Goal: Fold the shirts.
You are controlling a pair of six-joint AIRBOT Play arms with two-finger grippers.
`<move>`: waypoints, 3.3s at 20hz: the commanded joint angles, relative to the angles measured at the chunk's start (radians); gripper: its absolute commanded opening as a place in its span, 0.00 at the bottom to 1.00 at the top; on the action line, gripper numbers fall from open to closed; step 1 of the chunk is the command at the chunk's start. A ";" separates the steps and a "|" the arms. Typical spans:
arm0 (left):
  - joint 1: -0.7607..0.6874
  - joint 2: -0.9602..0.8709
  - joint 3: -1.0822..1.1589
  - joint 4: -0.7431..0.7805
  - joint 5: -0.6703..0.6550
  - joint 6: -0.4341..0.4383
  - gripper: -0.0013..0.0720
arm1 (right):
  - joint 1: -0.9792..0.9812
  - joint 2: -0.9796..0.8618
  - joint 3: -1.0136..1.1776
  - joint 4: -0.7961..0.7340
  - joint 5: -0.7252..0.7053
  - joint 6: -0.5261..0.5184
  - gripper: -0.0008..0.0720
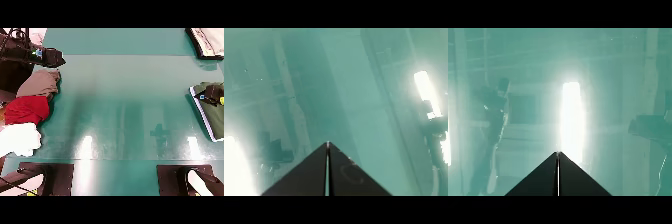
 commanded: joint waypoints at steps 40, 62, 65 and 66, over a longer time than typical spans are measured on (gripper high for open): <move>0.198 -0.466 0.026 0.506 0.119 -0.252 0.05 | 0.002 0.000 0.002 0.001 -0.024 0.013 0.04; -0.266 -0.113 -0.016 -0.022 -0.008 0.531 0.77 | 0.002 -0.001 0.431 0.006 -0.119 0.013 0.04; -0.215 -0.165 -0.043 0.074 0.001 0.345 0.90 | 0.002 0.000 0.410 0.006 -0.117 0.013 0.04; -0.185 -0.157 -0.042 0.072 -0.011 0.304 0.89 | 0.002 0.000 0.403 0.006 -0.115 0.013 0.04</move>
